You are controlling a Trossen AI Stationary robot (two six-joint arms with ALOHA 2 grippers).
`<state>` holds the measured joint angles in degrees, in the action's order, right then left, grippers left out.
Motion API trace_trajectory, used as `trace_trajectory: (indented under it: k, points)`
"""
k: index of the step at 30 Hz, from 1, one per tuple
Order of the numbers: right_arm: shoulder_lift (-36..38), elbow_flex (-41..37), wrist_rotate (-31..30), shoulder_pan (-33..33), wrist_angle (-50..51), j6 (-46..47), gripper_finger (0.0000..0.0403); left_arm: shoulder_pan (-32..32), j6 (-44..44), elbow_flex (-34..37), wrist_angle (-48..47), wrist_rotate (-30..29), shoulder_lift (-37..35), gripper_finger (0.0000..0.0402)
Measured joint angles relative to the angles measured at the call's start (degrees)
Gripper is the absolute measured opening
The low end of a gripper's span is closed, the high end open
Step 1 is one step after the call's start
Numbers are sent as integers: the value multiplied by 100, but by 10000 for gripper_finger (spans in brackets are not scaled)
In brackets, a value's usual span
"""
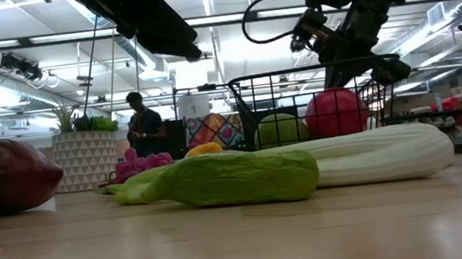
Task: Build produce basket
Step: Put the apple into the wire basket
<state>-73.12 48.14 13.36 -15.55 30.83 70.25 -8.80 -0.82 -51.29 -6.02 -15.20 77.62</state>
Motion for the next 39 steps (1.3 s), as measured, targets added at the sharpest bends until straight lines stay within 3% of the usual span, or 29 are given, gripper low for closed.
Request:
trace_trajectory:
  k: [23, 34, 39]
  points:
    - [0, 0, -192, 15, -79, -735, 32, 0, 0, 2, 0, 0, 0, 396]
    - [2, 4, -202, -28, -219, -453, 32, 0, 0, 2, 0, -2, 0, 396]
    - [2, 4, -568, 33, -126, -154, 34, 0, 0, 2, 2, -2, -1, 396]
